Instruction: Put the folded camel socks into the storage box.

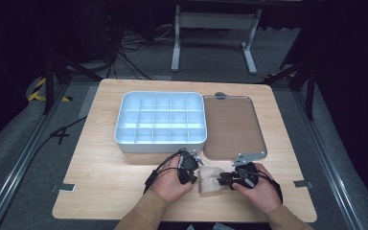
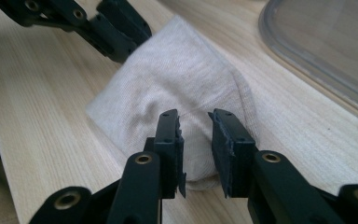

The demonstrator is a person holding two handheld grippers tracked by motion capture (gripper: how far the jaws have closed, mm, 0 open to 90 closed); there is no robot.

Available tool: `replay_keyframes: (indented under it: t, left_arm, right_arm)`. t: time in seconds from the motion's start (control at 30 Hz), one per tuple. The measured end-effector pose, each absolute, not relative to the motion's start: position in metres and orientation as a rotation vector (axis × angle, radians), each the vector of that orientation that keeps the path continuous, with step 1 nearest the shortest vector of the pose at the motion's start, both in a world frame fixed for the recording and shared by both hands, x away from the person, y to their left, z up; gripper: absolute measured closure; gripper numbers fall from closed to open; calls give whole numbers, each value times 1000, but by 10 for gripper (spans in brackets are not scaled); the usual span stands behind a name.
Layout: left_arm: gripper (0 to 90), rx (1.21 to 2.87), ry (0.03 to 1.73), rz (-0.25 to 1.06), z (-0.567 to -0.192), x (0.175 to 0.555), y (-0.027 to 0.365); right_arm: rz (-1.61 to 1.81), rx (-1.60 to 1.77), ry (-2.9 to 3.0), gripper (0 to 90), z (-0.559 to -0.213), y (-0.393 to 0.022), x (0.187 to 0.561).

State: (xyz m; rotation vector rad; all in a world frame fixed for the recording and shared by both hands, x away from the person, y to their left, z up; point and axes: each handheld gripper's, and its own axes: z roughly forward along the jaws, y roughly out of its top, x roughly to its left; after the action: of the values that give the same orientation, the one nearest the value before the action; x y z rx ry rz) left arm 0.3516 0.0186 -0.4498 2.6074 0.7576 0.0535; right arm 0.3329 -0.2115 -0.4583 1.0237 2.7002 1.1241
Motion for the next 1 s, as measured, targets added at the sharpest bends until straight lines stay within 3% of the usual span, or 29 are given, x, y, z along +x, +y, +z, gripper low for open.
replay_keyframes:
  t: [0.23,0.6,1.0]
  left_arm:
    - [819,2604,737,59,-451,350,14]
    - [806,2676,605,35,-447,346,9]
    - [805,2628,515,82,-447,343,2]
  right_arm:
    - [1160,985,2672,818,-453,-209,331]
    - [1171,995,2691,828,-455,-209,327]
    - [1097,991,2730,892,-463,-197,327]
